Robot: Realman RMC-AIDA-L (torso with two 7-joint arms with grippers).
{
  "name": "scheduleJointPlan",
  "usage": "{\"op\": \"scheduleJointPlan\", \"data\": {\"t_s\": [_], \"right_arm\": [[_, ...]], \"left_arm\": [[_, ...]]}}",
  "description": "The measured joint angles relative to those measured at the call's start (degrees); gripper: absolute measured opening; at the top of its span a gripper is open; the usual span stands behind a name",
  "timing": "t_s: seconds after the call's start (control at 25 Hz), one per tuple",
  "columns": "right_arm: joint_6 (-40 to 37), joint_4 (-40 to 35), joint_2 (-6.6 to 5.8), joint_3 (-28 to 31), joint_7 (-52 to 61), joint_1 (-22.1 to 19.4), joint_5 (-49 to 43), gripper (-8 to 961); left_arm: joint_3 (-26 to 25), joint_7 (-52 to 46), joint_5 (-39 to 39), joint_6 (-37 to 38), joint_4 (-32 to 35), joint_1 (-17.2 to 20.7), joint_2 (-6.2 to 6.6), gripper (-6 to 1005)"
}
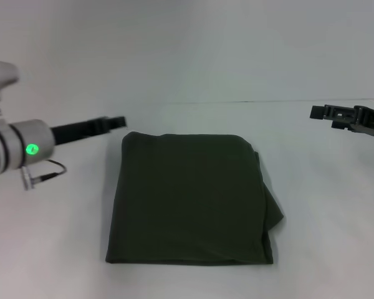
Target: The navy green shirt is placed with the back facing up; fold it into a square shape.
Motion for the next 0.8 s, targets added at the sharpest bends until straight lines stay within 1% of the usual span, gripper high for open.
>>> {"op": "scheduleJointPlan", "data": {"t_s": [0.04,0.12,0.16,0.2,0.28,0.4,0.48,0.56,0.76,0.8], "right_arm": [[-0.38,-0.08,-0.05,0.09,-0.59,-0.11,0.33,912],[-2.42,-0.24,-0.16,0.14,-3.32,-0.49,2.13,912],[-4.08,-0.24,-0.17,0.14,-5.24,-0.75,3.5,912],[-6.52,-0.25,-0.15,0.16,-8.38,-1.2,5.68,912],[-11.33,-0.02,0.25,0.07,-14.28,-1.94,9.1,912],[-16.72,0.26,1.26,-0.7,-21.56,-2.31,10.29,912],[-18.28,0.33,2.3,-2.31,-25.46,-2.24,9.87,912],[-18.38,0.33,3.17,-4.76,-28.02,-2.15,9.74,912],[-17.27,0.42,5.15,-11.89,-32.91,-1.3,9.7,911],[-16.79,0.35,5.45,-13.31,-33.12,-1.01,9.69,911]], "left_arm": [[-0.57,-0.37,-0.01,0.72,2.42,1.52,-0.12,154],[-1.68,-0.6,-0.83,4.19,7.81,4.44,-0.47,359],[-2.16,-0.43,-1.51,6.28,10.13,5.78,-0.65,399],[-2.87,0.45,-3.06,10.58,14.18,8.15,-0.97,439],[-3.29,2.44,-5.23,16.48,18.14,10.74,-1.37,518],[-4.37,7.44,-8.4,25.91,22.23,14.08,-1.77,644],[-5.4,10.53,-9.26,30.81,22.64,15.36,-1.87,737],[-5.77,12.36,-9.13,33.69,21.63,15.94,-1.53,829],[-5.6,18.89,-8.41,40.89,14.97,16.8,-0.05,963],[-5.57,20.82,-8.38,42.55,13.46,17.06,0.21,962]]}}
